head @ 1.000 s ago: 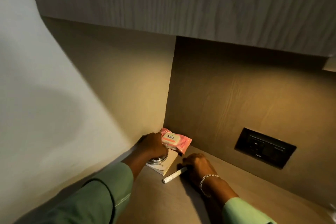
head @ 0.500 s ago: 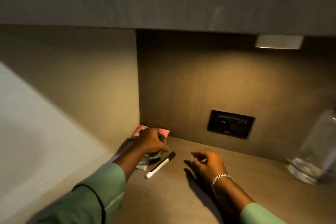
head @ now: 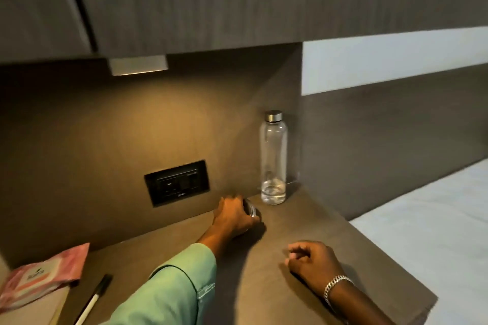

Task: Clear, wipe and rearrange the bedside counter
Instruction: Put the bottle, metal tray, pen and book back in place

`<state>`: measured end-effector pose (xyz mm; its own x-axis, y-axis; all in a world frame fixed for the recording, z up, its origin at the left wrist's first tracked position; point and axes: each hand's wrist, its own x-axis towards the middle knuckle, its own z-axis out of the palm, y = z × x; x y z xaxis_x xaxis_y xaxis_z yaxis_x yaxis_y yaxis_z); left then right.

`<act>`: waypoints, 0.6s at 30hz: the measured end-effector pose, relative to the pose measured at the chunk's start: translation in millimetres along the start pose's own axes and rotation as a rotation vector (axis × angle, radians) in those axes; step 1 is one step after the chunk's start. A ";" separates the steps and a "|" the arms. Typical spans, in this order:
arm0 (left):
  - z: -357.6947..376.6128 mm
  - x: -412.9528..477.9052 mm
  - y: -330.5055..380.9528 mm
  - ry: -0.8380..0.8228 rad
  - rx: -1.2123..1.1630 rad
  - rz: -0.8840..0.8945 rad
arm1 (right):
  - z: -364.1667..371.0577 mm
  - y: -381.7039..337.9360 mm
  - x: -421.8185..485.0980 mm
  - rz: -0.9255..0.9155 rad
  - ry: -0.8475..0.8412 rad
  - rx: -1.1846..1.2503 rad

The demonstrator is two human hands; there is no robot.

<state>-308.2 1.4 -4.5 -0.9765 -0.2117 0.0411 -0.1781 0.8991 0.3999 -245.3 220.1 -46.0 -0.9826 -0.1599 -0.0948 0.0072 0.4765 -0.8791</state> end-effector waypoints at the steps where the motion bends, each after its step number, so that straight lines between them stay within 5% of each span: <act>1: 7.8 4.8 6.9 -0.008 0.043 0.023 | -9.7 4.9 -4.8 0.004 0.026 0.009; 12: 32.2 17.8 -3.9 0.128 0.059 0.028 | -19.9 8.7 -11.4 -0.018 0.028 0.055; 18: -4.2 -7.5 -20.5 0.242 -0.019 -0.036 | 31.8 -23.0 -11.2 -0.248 -0.210 -0.105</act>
<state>-296.7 -17.1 -9.2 -0.9113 -0.3317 0.2439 -0.2080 0.8822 0.4225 -228.5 183.4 -39.6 -0.8921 -0.4516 0.0122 -0.2570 0.4852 -0.8358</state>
